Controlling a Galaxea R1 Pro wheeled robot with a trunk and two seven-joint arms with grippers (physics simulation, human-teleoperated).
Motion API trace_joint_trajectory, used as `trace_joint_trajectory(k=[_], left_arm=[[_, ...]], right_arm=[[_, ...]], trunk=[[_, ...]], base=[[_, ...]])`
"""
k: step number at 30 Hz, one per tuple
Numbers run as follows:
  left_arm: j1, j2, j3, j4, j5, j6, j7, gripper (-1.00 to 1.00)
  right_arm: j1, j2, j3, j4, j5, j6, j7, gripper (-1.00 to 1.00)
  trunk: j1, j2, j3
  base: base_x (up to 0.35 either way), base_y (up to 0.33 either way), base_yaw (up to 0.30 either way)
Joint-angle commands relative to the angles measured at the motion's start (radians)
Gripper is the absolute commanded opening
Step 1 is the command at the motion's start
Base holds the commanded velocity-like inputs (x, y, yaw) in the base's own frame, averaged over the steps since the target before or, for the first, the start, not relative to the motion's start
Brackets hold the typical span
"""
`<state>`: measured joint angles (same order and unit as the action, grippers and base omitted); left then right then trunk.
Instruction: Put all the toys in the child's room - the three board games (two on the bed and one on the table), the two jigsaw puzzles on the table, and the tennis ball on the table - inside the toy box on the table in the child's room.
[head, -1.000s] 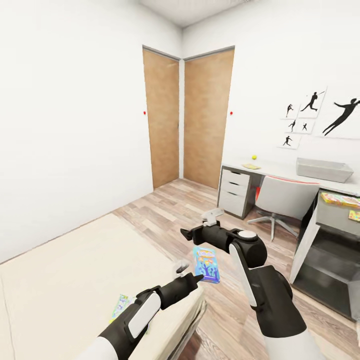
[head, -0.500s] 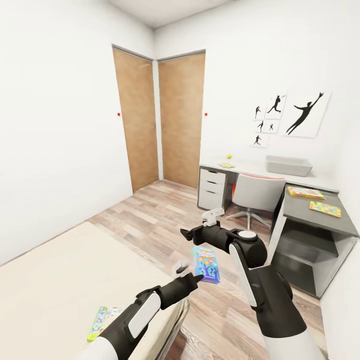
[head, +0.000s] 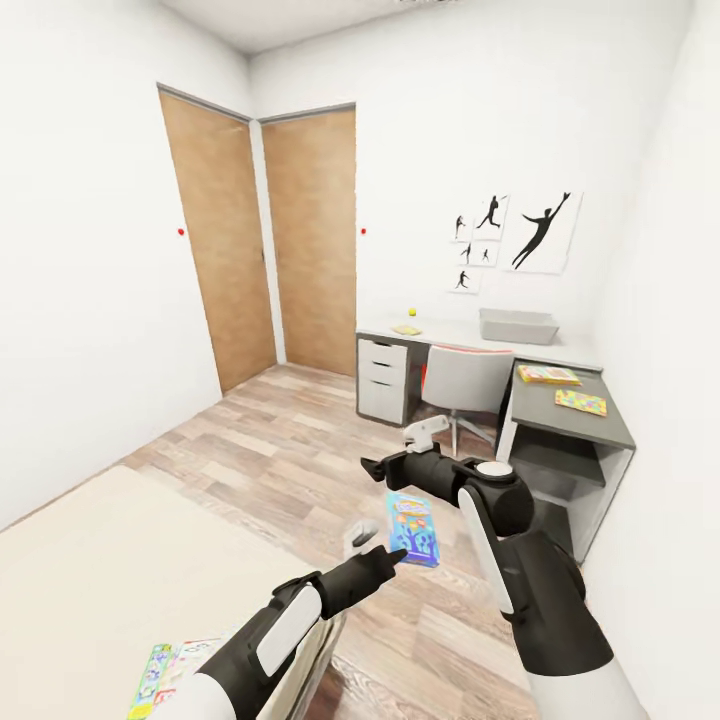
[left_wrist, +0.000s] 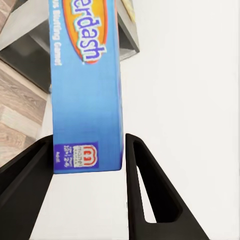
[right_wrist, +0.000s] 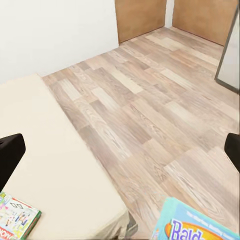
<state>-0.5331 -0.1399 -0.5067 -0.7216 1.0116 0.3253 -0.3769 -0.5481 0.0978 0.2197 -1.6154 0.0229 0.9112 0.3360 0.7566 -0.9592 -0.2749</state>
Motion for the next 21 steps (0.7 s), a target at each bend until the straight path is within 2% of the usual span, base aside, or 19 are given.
trace_joint_trajectory(k=[1, 13, 21], left_arm=[[-0.001, 0.0, 0.0, 0.0, 0.012, 0.007, 0.0, -1.0], [-0.001, 0.004, 0.0, -0.001, 0.013, 0.006, -0.002, -1.0], [0.001, 0.008, 0.001, -0.001, 0.013, 0.006, -0.002, -1.0]], right_arm=[[-0.001, 0.0, 0.0, 0.0, 0.003, 0.005, 0.003, 1.0], [-0.002, -0.002, 0.0, 0.0, 0.003, 0.005, 0.003, 1.0], [-0.001, -0.004, -0.003, 0.0, 0.003, 0.002, 0.003, 1.0]], trunk=[[-0.004, 0.006, 0.002], [-0.05, 0.09, 0.04], [-0.081, 0.146, 0.065]], base=[[0.0, 0.0, -0.292], [0.0, 0.0, -0.286], [0.0, 0.0, -0.054]])
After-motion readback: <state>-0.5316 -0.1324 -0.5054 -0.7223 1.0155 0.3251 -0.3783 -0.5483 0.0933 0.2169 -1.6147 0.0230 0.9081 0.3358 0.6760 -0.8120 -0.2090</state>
